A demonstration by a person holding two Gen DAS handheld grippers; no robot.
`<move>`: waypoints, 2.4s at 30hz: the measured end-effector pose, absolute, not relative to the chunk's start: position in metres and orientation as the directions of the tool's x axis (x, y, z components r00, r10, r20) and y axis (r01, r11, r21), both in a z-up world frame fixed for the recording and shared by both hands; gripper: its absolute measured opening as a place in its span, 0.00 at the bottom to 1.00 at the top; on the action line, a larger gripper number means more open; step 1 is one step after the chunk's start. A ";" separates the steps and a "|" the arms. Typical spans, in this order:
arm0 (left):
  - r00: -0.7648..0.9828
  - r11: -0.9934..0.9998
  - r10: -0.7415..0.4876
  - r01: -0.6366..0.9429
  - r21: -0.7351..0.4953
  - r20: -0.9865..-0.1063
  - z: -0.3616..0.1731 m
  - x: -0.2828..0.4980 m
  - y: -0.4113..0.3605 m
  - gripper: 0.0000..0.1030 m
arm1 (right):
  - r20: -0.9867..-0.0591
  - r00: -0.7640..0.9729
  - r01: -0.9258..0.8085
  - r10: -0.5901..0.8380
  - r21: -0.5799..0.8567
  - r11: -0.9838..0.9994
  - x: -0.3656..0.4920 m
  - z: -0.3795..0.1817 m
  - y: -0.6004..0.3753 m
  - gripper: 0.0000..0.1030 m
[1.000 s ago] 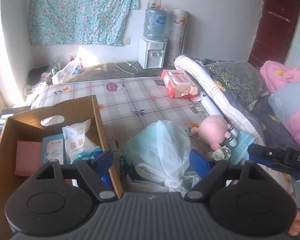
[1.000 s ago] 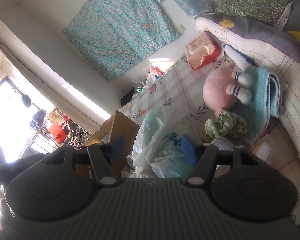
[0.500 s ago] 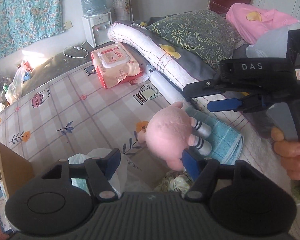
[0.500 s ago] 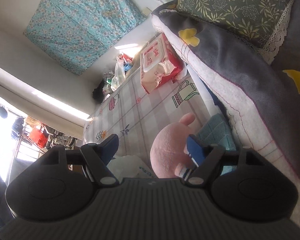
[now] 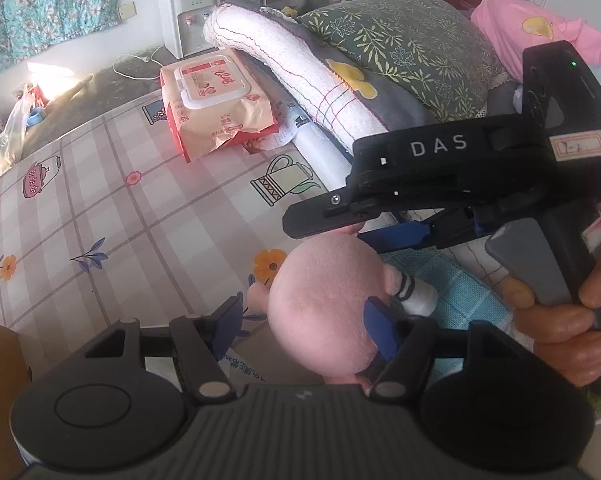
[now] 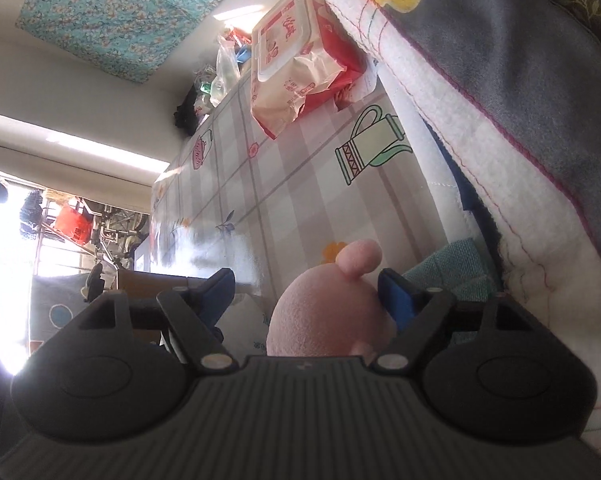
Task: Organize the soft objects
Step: 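Close the left gripper on the pink plush toy's body, then lift the plush toy and carry it over the cardboard box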
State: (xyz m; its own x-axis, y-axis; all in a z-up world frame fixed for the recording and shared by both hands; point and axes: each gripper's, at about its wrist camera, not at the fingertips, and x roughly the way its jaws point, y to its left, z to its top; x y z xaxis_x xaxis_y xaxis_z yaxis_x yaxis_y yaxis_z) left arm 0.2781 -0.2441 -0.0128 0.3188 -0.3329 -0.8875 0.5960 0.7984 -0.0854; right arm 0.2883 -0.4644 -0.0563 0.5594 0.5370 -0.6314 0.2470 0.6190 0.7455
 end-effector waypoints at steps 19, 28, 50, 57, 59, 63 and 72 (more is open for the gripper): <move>0.294 0.812 -0.244 0.583 -0.029 -0.924 -0.027 0.301 -0.240 0.72 | -0.411 0.610 0.218 0.678 0.909 0.355 0.286 -0.065 -0.457 0.77; 0.188 0.838 -0.271 0.528 -0.135 -0.944 -0.035 0.313 -0.235 0.75 | -0.533 0.520 0.413 0.667 0.841 0.350 0.286 -0.117 -0.452 0.79; 0.301 0.805 -0.436 0.552 -0.218 -0.848 0.069 0.254 -0.203 0.64 | -0.403 0.666 0.207 0.627 0.908 0.364 0.225 -0.002 -0.430 0.84; 0.411 0.823 -0.480 0.516 -0.236 -0.775 0.121 0.216 -0.138 0.64 | -0.341 0.664 0.061 0.665 0.912 0.406 0.197 0.066 -0.375 0.85; 0.453 0.839 -0.477 0.489 -0.238 -0.753 0.133 0.204 -0.109 0.64 | -0.334 0.646 0.023 0.687 0.907 0.419 0.198 0.079 -0.352 0.85; 0.538 0.880 -0.448 0.408 -0.245 -0.714 0.146 0.185 -0.049 0.64 | -0.329 0.585 -0.061 0.741 0.893 0.445 0.209 0.104 -0.284 0.86; 0.627 0.921 -0.379 0.184 -0.343 -0.681 0.124 0.173 0.086 0.64 | -0.483 0.406 -0.149 0.776 0.802 0.578 0.253 0.127 -0.125 0.86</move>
